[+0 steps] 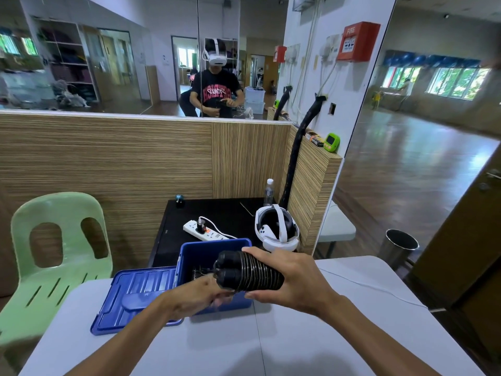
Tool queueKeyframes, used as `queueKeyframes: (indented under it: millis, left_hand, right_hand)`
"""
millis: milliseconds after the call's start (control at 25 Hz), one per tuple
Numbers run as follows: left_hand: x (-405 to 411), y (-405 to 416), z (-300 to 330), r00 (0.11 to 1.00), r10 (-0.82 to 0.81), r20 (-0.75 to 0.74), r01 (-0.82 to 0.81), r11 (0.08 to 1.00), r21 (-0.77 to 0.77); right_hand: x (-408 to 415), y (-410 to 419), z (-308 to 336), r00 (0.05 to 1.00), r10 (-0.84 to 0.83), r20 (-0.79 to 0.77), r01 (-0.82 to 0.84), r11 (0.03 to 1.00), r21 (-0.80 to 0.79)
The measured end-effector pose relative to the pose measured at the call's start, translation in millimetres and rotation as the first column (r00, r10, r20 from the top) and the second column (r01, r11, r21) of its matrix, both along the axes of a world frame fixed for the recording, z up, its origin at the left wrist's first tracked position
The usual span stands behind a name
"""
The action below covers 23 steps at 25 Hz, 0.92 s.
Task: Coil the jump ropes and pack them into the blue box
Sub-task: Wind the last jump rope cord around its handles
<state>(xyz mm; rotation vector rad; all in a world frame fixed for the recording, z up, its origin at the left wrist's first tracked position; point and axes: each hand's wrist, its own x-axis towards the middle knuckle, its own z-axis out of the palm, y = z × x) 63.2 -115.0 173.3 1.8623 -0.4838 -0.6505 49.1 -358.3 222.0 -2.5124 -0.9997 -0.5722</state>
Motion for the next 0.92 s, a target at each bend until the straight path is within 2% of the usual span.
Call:
queueKeyframes:
  millis: [120,200,280,360,480,560,600,640,680,720,800,880,920]
  left_hand:
    - [-13.8,-5.9,-6.1,0.982,0.190,0.014,-0.190,0.982,-0.007]
    - [-14.7,-8.7,-10.5,0.934,0.356,0.019,-0.354,0.933,-0.061]
    - [-6.6,-5.9,-17.9,0.887,0.461,0.020,-0.457,0.883,-0.104]
    - [-4.4,-2.7,-23.0,0.886,0.463,0.022,-0.460,0.885,-0.068]
    - [0.2,-1.4,-12.8,0.883,0.459,-0.095,-0.468,0.876,-0.118]
    - [14.7,2.7,3.4,0.895,0.446,-0.007,-0.445,0.894,-0.058]
    - [25.3,7.8,11.1,0.913,0.377,0.156,-0.394,0.914,0.096]
    - [36.4,10.6,18.5,0.915,0.256,0.312,-0.352,0.883,0.309]
    - [42.9,10.4,29.1,0.892,0.113,0.437,-0.355,0.773,0.526]
    - [46.8,7.4,41.3,0.854,-0.006,0.521,-0.387,0.662,0.642]
    - [49.9,-6.8,62.6,0.758,-0.139,0.638,-0.487,0.530,0.694]
    - [45.9,-21.9,76.7,0.621,-0.269,0.736,-0.606,0.430,0.669]
    - [43.1,-29.1,78.5,0.549,-0.320,0.772,-0.654,0.410,0.635]
  right_hand:
    - [1.2,5.2,10.8,0.999,0.012,0.051,-0.012,1.000,0.001]
    - [1.5,8.7,14.5,1.000,-0.009,-0.025,0.010,0.999,0.033]
    - [1.8,11.5,11.4,0.999,-0.008,-0.033,0.008,1.000,0.020]
    - [0.3,13.8,8.8,1.000,0.007,-0.014,-0.007,1.000,-0.006]
    - [-1.9,18.3,3.6,0.999,0.036,-0.016,-0.036,0.999,-0.040]
    - [-3.4,20.4,-2.4,0.995,0.092,-0.026,-0.095,0.987,-0.129]
    - [-4.4,21.4,-5.0,0.993,0.115,-0.015,-0.116,0.977,-0.180]
    - [-5.6,22.7,-6.7,0.991,0.136,0.004,-0.132,0.965,-0.226]
    - [-6.6,24.4,-8.1,0.989,0.149,0.023,-0.137,0.953,-0.270]
    - [-6.4,25.6,-10.4,0.987,0.152,0.042,-0.132,0.943,-0.307]
    - [-5.4,29.7,-11.8,0.992,0.121,0.038,-0.100,0.929,-0.356]
    - [-3.0,31.3,-12.4,0.999,0.017,0.048,0.002,0.927,-0.374]
    - [-0.7,29.8,-13.1,0.996,-0.054,0.070,0.077,0.924,-0.374]
